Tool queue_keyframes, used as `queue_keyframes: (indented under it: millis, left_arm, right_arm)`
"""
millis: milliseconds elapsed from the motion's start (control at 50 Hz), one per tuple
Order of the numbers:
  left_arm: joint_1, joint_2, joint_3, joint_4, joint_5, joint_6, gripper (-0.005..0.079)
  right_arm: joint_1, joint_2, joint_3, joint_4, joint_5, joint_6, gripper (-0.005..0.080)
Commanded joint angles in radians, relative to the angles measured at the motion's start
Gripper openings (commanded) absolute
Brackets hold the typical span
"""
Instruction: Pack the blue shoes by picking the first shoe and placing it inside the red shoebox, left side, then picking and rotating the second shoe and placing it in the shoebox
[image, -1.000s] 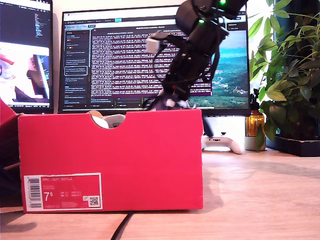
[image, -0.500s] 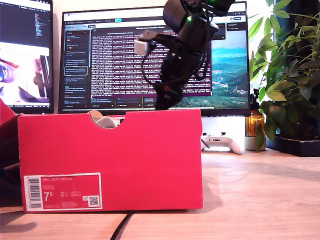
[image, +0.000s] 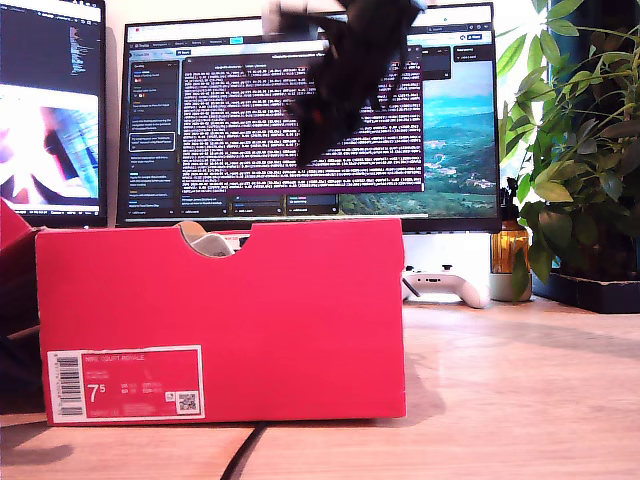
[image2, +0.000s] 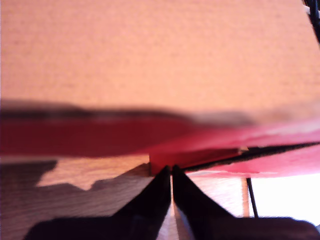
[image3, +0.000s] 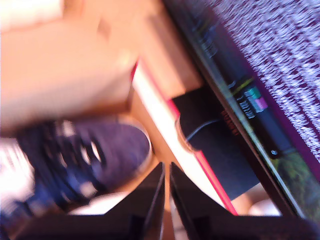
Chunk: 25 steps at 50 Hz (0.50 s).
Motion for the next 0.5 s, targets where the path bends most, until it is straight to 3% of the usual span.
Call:
queue_keyframes:
  millis: [0,480]
  left_arm:
    - [-0.003,0.004,-0.019,0.007,-0.001,-0.001,-0.0019]
    - [-0.004,-0.003,-0.019,-0.015,0.135,0.037,-0.0019]
  right_arm:
    - [0.009,-0.027,0.015,-0.025,0.000,0.054,-0.0011]
    - [0.008,-0.027,0.024,-0.120,-0.009,0.073,-0.0011]
